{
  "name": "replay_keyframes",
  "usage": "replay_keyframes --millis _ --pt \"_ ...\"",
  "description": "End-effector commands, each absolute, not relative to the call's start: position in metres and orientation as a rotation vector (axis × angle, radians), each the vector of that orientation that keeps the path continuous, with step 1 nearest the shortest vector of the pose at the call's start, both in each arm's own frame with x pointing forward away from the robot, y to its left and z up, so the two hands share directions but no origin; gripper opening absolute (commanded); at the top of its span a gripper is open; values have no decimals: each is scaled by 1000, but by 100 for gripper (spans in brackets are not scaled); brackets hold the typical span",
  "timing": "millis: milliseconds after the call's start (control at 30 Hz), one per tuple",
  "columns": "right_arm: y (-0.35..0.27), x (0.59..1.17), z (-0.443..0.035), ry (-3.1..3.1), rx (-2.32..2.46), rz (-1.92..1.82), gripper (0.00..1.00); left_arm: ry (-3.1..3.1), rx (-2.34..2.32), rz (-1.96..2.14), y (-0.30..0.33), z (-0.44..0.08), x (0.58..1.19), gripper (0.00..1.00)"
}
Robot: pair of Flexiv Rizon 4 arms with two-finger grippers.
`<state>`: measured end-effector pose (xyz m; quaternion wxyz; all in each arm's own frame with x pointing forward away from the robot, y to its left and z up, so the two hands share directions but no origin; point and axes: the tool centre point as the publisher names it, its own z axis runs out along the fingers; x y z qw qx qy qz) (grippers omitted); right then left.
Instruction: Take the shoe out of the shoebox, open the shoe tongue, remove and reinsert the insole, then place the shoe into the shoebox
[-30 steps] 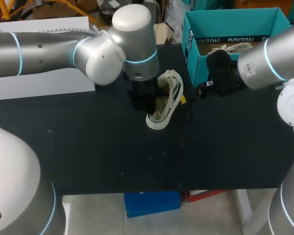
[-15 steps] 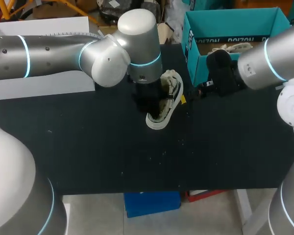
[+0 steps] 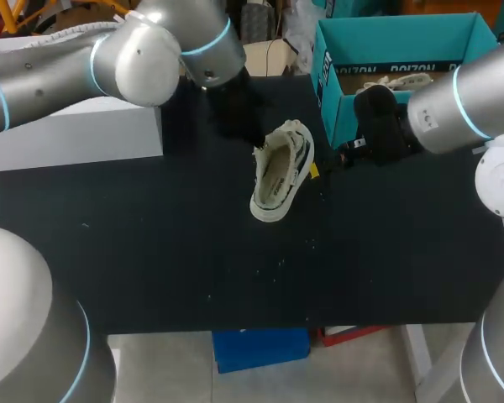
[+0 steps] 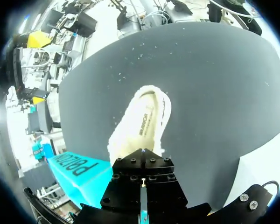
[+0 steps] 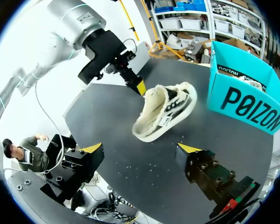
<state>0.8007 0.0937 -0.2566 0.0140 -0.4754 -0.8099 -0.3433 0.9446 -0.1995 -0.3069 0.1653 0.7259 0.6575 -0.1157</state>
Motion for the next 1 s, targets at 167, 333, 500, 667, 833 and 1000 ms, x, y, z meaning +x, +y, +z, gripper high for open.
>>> replay_keyframes --millis 167,333,500,667,833,1000 --pt "95 801 -256 -2523 -1483 -1064 100 1863 1998 -239 -179 -276 976 0" --pt "95 801 -256 -2523 -1483 -1064 100 1865 2022 -188 -193 -284 1009 0" --pt "95 801 -256 -2523 -1483 -1064 100 1840 2055 -206 -216 -294 1028 0" --pt "95 801 -256 -2523 -1483 -1064 100 1819 2108 -257 -235 -307 1024 0" --pt "95 801 -256 -2523 -1483 -1064 100 1827 2163 -287 -232 -317 1003 0" --pt "95 801 -256 -2523 -1483 -1064 100 1853 2200 -339 -224 -330 974 0"
